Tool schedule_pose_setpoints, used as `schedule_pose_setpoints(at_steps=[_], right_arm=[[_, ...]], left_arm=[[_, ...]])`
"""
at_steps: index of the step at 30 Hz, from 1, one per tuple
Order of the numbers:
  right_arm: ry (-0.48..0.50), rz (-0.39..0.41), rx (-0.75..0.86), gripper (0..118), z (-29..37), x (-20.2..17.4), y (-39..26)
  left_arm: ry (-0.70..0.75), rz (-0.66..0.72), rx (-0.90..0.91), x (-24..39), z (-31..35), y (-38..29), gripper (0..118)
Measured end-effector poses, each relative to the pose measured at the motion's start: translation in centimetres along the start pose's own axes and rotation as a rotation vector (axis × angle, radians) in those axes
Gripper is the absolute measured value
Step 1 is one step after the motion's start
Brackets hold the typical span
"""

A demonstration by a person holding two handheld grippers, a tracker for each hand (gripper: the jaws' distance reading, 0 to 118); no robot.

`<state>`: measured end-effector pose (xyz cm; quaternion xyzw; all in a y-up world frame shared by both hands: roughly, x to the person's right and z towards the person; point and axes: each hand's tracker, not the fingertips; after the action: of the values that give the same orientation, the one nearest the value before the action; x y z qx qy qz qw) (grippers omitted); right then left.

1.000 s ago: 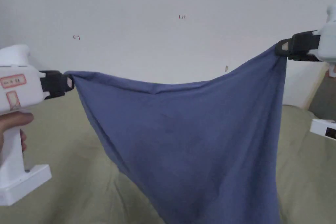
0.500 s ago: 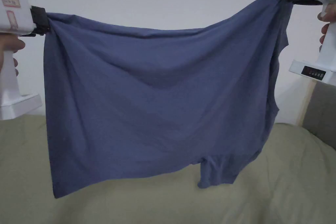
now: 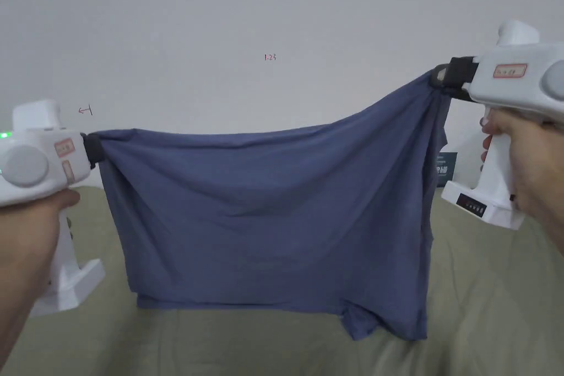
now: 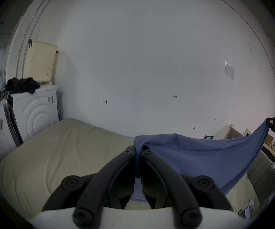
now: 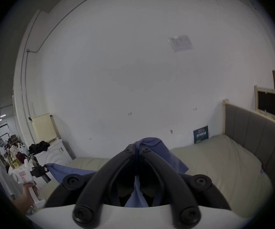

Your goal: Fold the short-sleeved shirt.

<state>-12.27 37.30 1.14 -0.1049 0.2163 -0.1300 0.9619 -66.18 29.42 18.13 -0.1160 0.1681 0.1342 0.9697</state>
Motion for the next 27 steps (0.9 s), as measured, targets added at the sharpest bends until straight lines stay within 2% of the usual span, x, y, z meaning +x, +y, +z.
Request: schedule_pose_setpoints(at_steps=[3,7,12,16,22,24,27], right_arm=[[0.014,-0.004,-0.013,4,0.6,0.7,-1.2],[0.070,0.048,-0.018,4,5.6,-0.4,-1.9],[0.100,0.050,-0.075,4,13.3,-0.1,-4.3],[0.069,0.100,-0.170,4,20.2,0.8,-9.4],[0.010,0.000,-0.323,4,29.3,4.5,-22.1],[-0.028,-0.007,-0.391,4,31.8,5.3,-27.0],[-0.045,-0.068,-0.505,4,34.3,5.9,-33.3]], left_arm=[[-0.029,0.064,-0.008,-0.4,-0.1,-2.3,2],[-0.059,0.064,-0.032,-1.0,3.3,-3.4,2],[-0.114,0.031,-0.073,-2.7,10.9,-5.5,2],[-0.123,-0.034,-0.139,-3.8,17.6,-10.5,2],[-0.119,-0.052,-0.242,-5.7,25.9,-22.1,2],[-0.104,-0.052,-0.302,-6.6,27.5,-26.0,2],[-0.076,-0.070,-0.399,-7.5,28.8,-30.6,3]])
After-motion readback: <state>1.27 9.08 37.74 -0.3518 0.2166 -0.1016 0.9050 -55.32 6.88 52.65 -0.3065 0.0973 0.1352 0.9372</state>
